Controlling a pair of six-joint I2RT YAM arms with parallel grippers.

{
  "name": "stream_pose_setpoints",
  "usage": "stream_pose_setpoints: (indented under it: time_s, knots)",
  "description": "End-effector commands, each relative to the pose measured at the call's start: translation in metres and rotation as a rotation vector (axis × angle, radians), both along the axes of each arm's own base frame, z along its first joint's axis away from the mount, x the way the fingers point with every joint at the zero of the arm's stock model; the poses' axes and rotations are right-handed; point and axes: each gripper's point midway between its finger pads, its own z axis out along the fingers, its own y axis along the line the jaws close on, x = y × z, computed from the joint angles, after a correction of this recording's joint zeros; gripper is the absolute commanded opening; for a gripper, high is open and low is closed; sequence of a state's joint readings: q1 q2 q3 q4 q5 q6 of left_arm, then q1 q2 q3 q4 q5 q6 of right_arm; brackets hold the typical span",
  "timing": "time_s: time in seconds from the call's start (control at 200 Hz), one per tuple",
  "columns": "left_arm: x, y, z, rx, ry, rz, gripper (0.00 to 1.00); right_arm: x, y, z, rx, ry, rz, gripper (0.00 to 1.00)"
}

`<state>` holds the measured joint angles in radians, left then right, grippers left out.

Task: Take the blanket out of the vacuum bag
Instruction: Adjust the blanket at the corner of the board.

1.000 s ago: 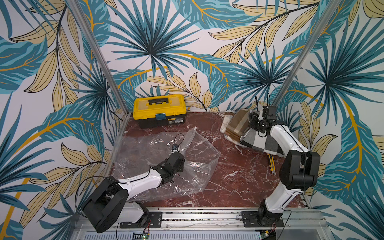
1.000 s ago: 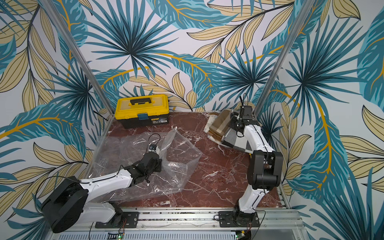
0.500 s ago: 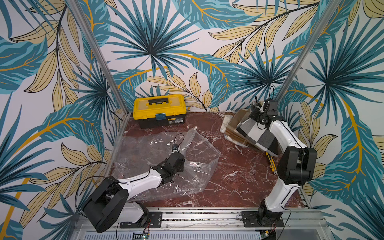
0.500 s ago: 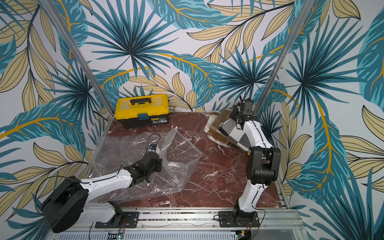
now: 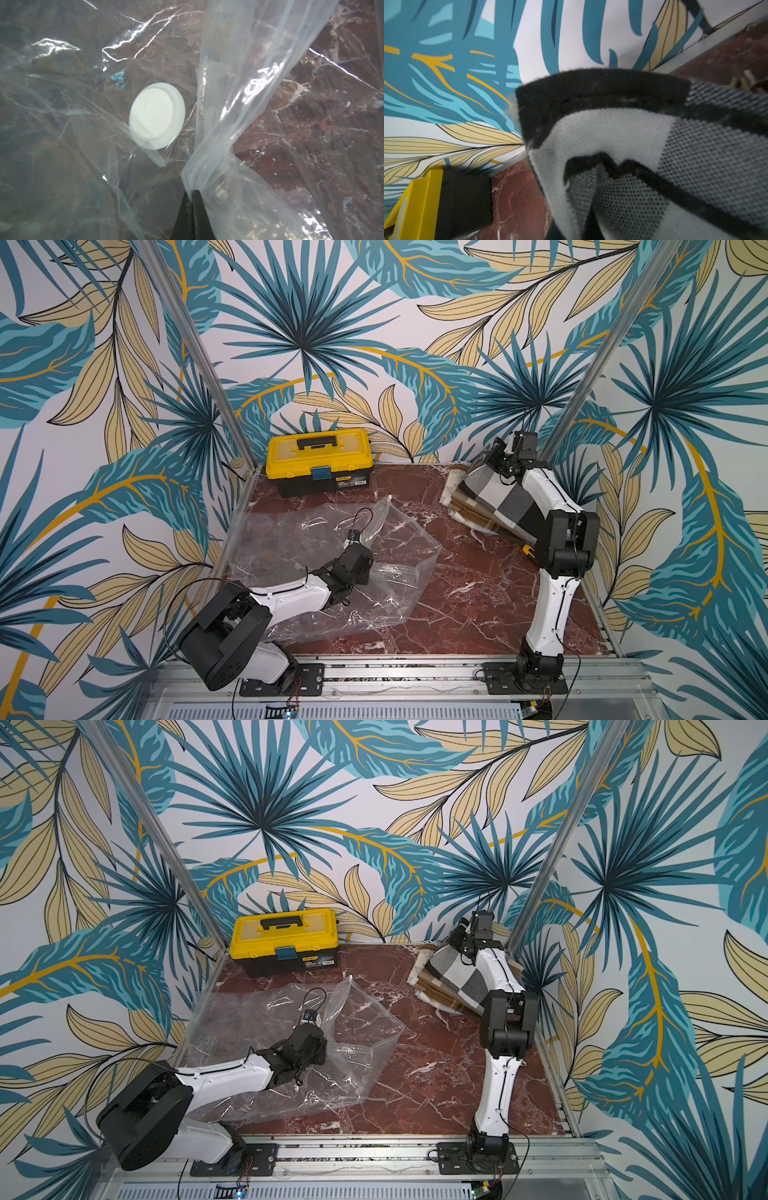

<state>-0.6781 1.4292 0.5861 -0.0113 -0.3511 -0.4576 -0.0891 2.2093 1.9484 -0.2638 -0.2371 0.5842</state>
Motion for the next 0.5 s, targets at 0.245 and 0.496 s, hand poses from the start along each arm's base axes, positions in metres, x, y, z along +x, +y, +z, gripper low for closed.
stream_pose_setpoints:
  time_s: [0.245,0.496]
  knots:
    - [0.012,-0.014,0.012,-0.021,-0.024,-0.027,0.0,0.002,0.067,-0.015,0.09,0.025,0.168,0.0]
    - [0.013,-0.018,0.016,-0.022,-0.019,-0.045,0.0,-0.01,0.06,0.008,0.063,-0.038,0.135,0.0]
